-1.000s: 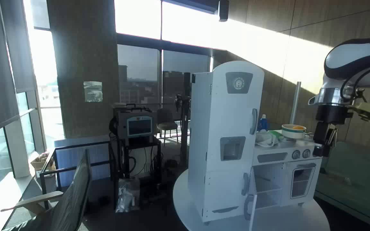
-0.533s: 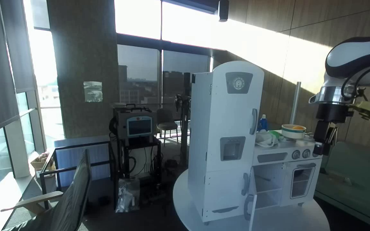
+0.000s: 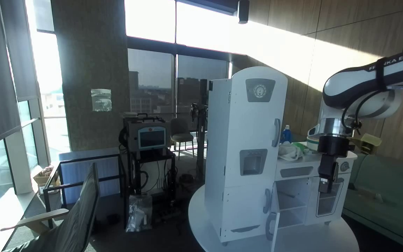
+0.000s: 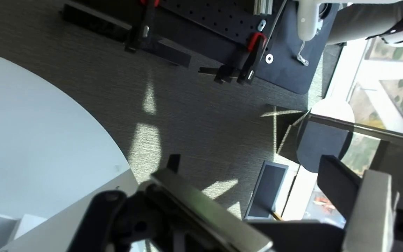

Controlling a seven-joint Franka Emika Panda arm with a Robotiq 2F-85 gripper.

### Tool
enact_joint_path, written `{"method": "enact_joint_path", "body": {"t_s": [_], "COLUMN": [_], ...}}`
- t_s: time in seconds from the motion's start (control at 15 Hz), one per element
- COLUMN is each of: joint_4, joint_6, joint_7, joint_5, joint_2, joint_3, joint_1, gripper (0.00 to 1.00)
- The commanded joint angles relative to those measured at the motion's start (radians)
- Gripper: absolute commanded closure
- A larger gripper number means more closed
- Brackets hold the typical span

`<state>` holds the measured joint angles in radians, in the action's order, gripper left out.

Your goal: Close the cabinet door on the left and open the cabinet door on the lower right

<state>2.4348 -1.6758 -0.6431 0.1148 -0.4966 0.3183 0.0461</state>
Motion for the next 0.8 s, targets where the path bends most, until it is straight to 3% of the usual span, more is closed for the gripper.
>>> {"method": "enact_joint_path", "body": {"t_s": [0.0, 0.13, 0.4, 0.73], "joint_4": [0.028, 0.054, 0.104, 0.116], "joint_6": [-0.119, -0.225, -0.452, -0.654], "joint_7": [-0.015, 0.01, 0.028, 0.076], "joint_5": [0.143, 0.248, 0.349, 0.358], "joint_2": [0.063, 0.078, 0.109, 0.212], "joint_3": [-0.067, -0.112, -0.189, -0.238], "joint_1": [0.028, 0.045, 0.063, 0.079], "gripper": [0.0, 0.0, 0.0, 0.0]}}
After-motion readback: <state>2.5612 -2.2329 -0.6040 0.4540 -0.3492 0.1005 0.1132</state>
